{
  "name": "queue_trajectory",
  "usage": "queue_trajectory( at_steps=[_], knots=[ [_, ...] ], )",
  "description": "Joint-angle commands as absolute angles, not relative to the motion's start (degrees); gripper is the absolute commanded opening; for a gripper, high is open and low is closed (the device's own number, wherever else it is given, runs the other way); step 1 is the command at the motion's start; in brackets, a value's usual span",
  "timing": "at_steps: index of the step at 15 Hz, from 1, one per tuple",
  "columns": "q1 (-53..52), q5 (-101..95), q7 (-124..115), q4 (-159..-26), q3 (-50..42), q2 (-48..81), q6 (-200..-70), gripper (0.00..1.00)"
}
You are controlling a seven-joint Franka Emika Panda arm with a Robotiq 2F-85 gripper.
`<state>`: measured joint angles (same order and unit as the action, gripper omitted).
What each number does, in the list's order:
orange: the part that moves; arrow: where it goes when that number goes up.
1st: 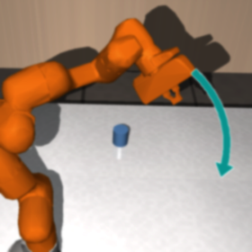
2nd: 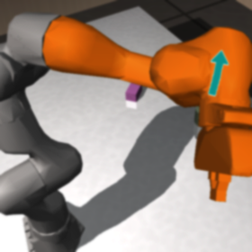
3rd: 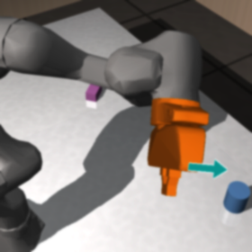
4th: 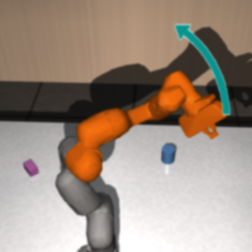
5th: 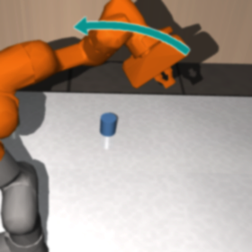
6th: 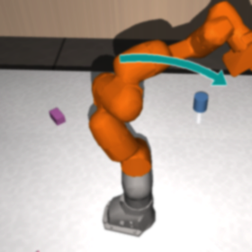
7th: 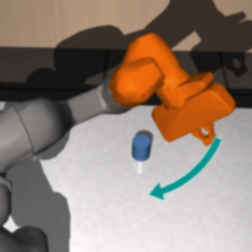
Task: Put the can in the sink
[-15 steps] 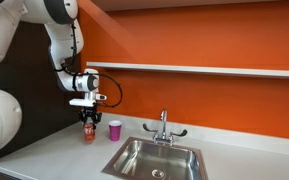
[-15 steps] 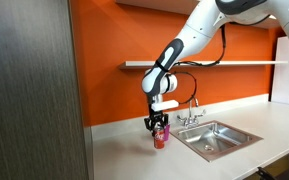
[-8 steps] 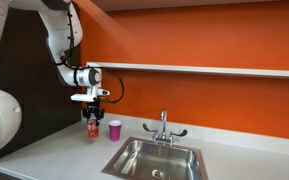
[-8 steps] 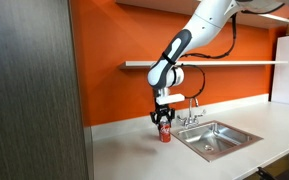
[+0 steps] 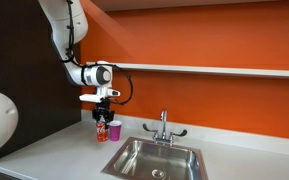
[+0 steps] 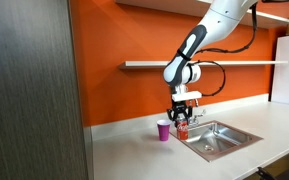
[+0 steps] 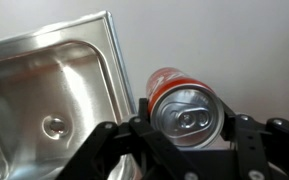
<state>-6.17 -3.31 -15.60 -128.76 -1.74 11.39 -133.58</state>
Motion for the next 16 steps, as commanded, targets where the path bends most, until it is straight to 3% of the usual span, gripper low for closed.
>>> queue_trajectory(
  at_steps=[1,16],
  knots=[
    [-3.2,-2.2,-16.6,-133.6,-2.7,6.3,-134.2,0.38],
    [5.5,-1.7,-15.0,-141.9,-8.3,-2.3,-134.5,0.38]
  ],
)
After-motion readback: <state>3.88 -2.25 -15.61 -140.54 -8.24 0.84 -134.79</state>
